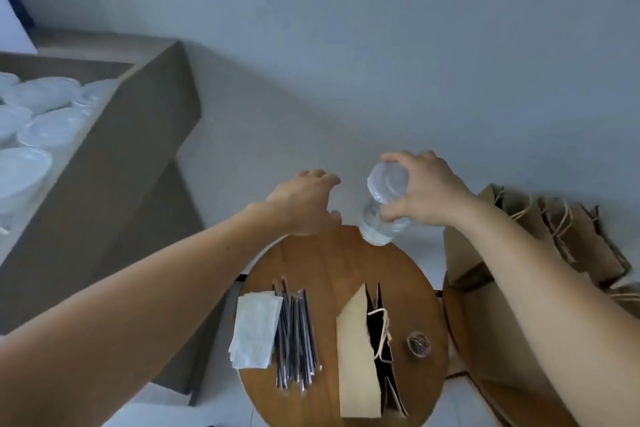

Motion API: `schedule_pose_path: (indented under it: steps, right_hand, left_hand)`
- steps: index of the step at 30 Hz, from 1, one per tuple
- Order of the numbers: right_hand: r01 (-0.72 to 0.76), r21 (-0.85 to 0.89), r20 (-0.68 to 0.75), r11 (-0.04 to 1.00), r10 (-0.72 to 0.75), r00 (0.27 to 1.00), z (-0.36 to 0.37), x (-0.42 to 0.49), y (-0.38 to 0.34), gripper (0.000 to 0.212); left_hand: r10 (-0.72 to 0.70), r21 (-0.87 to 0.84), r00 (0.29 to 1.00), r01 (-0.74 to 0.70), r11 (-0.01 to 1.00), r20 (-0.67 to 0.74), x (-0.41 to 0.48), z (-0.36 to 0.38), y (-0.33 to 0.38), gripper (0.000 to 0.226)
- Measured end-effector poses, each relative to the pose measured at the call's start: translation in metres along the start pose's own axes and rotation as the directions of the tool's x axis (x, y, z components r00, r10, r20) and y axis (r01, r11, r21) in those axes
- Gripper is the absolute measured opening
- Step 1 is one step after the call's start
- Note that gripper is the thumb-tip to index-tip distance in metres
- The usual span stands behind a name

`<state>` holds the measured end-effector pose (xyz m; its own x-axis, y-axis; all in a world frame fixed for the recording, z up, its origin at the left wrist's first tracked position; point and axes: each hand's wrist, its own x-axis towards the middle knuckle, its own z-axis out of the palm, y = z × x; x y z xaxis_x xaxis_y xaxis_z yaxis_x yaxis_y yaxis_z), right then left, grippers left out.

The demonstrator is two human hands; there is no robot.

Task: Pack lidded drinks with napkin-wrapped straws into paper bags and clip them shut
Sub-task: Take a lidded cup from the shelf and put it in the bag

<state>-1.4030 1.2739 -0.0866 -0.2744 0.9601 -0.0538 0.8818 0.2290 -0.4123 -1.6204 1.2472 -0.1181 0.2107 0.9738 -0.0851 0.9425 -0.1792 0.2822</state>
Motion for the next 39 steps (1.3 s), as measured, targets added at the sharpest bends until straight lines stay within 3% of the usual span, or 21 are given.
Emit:
schedule_pose_path:
  steps: [6, 10, 12, 14, 17, 23, 26, 31, 36, 39]
  right_hand:
    - [-0.081, 0.080, 0.082, 0.993, 0.075, 0.994, 0.043, -0.032, 0.070, 0.097]
    - [-0.089, 0.123, 0.095, 0.988, 0.078, 0.992, 0.067, -0.038, 0.084, 0.098]
    - [-0.066, 0.126, 0.076, 0.990, 0.057, 0.995, 0.079, -0.041, 0.085, 0.097]
    - [-0.039, 0.124, 0.066, 0.992, 0.031, 0.997, 0.090, -0.043, 0.086, 0.096]
    - [-0.053, 0.144, 0.075, 0.988, 0.043, 0.996, 0.104, -0.049, 0.088, 0.095]
    - [-0.033, 0.141, 0.086, 0.989, 0.021, 0.996, 0.117, -0.063, 0.099, 0.093]
    - [-0.020, 0.140, 0.119, 0.990, 0.003, 0.993, 0.116, -0.069, 0.112, 0.094]
    - [0.046, 0.022, 0.152, 0.999, -0.049, 0.987, 0.117, -0.077, 0.122, 0.094]
    - [-0.023, 0.156, -0.011, 0.988, 0.025, 1.000, 0.112, -0.067, 0.115, 0.091]
    - [-0.043, 0.233, -0.066, 0.972, 0.060, 0.996, 0.114, -0.058, 0.104, 0.092]
  left_hand:
    - [-0.084, 0.029, 0.937, 0.079, 0.996, 0.339, -0.018, 0.133, 0.034, 0.074]
    - [-0.112, 0.008, 0.773, 0.138, 0.990, 0.624, -0.038, 0.191, 0.042, 0.085]
    - [-0.135, -0.019, 0.709, 0.205, 0.979, 0.692, -0.044, 0.211, 0.050, 0.099]
    - [-0.178, -0.039, 0.724, 0.272, 0.961, 0.667, -0.046, 0.224, 0.057, 0.095]
    - [-0.211, -0.127, 0.778, 0.349, 0.929, 0.592, -0.047, 0.234, 0.065, 0.061]
    - [-0.240, -0.235, 0.733, 0.481, 0.845, 0.637, -0.046, 0.241, 0.057, 0.012]
    - [-0.281, -0.219, 0.713, 0.523, 0.824, 0.643, -0.044, 0.243, 0.049, 0.015]
    - [-0.316, -0.408, 0.722, 0.636, 0.655, 0.616, -0.044, 0.240, 0.044, 0.012]
    - [-0.181, -0.428, 0.739, 0.552, 0.716, 0.649, -0.047, 0.239, 0.052, 0.014]
    - [-0.178, -0.440, 0.715, 0.586, 0.680, 0.676, -0.048, 0.237, 0.056, 0.024]
